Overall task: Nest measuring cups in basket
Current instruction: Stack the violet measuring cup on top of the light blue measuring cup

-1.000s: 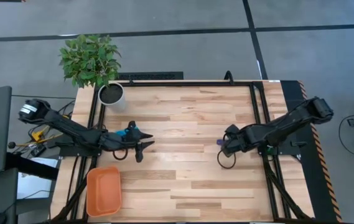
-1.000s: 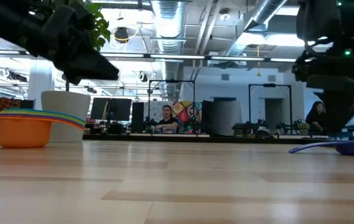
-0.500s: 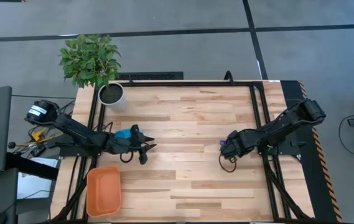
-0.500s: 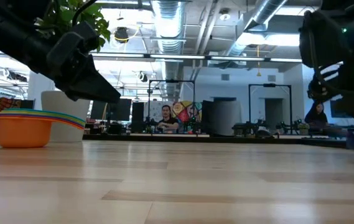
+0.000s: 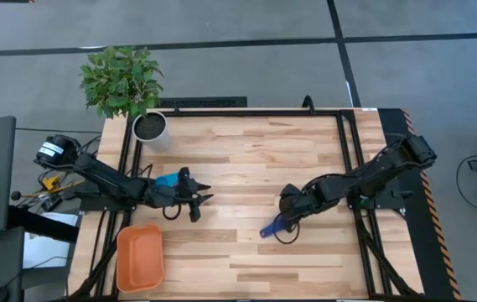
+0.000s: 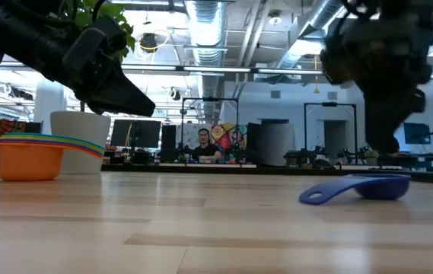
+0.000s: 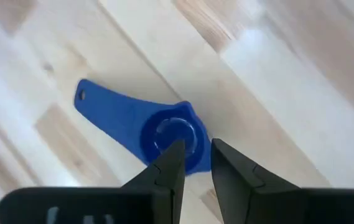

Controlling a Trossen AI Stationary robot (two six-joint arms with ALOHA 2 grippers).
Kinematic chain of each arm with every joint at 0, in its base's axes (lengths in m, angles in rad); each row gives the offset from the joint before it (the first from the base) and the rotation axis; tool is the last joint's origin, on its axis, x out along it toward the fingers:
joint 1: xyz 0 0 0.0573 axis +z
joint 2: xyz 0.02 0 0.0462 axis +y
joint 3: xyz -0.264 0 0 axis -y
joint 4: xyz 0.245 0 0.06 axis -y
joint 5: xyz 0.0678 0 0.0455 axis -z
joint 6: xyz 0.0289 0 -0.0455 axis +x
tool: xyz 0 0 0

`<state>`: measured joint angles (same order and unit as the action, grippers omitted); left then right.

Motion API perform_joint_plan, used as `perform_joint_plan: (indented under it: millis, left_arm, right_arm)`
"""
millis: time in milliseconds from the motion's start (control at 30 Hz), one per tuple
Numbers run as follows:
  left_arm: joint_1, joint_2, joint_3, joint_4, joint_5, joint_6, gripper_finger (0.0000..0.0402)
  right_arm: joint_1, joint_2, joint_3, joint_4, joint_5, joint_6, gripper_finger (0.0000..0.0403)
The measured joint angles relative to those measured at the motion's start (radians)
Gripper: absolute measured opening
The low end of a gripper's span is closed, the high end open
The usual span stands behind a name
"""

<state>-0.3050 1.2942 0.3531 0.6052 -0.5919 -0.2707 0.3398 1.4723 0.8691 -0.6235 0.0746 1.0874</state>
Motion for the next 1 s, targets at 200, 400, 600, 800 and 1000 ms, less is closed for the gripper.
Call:
perform_joint_plan:
  millis: [200,400,600,800,1000]
  left_arm:
    - [0.000,0.000,0.001,-0.003,0.004,-0.015,0.0130]
    - [0.000,0.000,0.001,-0.013,0.008,-0.024,0.0130]
    - [0.000,0.000,0.001,-0.013,0.006,-0.011,0.0130]
    - [0.000,0.000,0.001,-0.013,-0.001,0.004,0.0130]
    - [0.000,0.000,0.001,-0.017,0.000,0.004,0.0130]
  right_arm:
    - [0.004,0.000,0.043,-0.007,0.067,-0.003,0.0103]
    - [0.105,0.023,0.042,-0.013,0.091,0.194,0.0103]
    - [0.203,0.039,0.042,-0.043,0.111,0.350,0.0103]
    - [0.182,0.109,0.043,-0.055,0.082,0.363,0.0103]
    - [0.110,0.177,0.042,-0.051,0.049,0.260,0.0103]
